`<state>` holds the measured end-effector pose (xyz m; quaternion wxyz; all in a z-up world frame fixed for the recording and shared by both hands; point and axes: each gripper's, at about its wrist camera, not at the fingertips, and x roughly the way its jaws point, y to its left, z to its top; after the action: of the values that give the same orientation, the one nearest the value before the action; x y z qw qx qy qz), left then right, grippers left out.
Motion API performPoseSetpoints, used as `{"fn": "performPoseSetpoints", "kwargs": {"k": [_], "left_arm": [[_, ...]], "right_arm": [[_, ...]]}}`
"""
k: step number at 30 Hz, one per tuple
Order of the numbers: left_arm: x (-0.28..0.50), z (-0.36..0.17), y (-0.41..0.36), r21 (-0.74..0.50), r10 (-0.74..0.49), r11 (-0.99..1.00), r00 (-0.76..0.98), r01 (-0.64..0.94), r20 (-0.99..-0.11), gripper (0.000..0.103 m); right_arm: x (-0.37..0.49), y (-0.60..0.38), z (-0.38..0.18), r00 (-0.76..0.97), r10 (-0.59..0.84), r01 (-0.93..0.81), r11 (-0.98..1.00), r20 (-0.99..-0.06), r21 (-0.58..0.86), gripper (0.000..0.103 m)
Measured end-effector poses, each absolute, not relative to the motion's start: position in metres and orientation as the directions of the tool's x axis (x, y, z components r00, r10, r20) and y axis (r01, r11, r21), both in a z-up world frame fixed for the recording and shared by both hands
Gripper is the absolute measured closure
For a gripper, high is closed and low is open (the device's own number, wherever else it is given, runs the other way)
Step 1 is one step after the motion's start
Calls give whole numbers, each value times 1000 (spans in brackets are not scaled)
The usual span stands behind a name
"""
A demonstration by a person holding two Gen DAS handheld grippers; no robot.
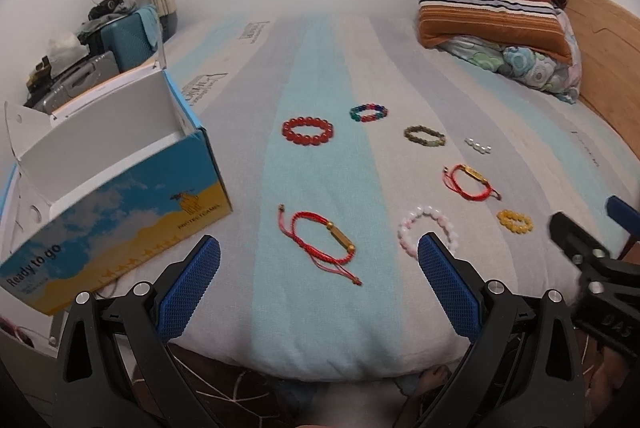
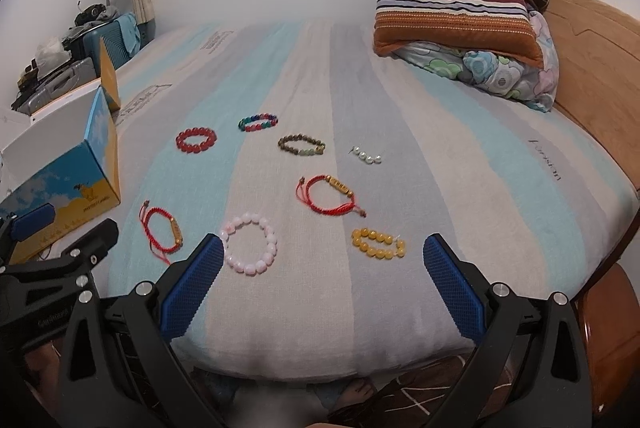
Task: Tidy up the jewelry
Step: 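Grasp the red braided bracelet with the left tool while the right tool grasps the yellow amber bracelet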
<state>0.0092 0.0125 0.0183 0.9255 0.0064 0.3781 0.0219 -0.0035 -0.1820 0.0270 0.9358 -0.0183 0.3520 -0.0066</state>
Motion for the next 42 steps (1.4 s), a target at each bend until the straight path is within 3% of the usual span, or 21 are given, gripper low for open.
{"fn": "performPoseSetpoints", "kwargs": {"k": [14,32,38,42], "left_arm": [[73,-21,32,-50,-15,998,564,-46,-826,6],[114,-84,32,-23,15,997,464,-76,-886,6],[120,-95,28,11,48,997,457,-83,-888,6],[119,-97,26,24,60,996,463,-82,-884,10]], "right_arm": [[66,-214,-2,632,-102,72,995,-768,-74,7],[126,-241,-85,466,-71,95,995,-882,-30,11],[134,-244,-101,430,-26,89,996,-902,13,17],[134,-250,-101,429,-4,97,994,-903,42,27]]}}
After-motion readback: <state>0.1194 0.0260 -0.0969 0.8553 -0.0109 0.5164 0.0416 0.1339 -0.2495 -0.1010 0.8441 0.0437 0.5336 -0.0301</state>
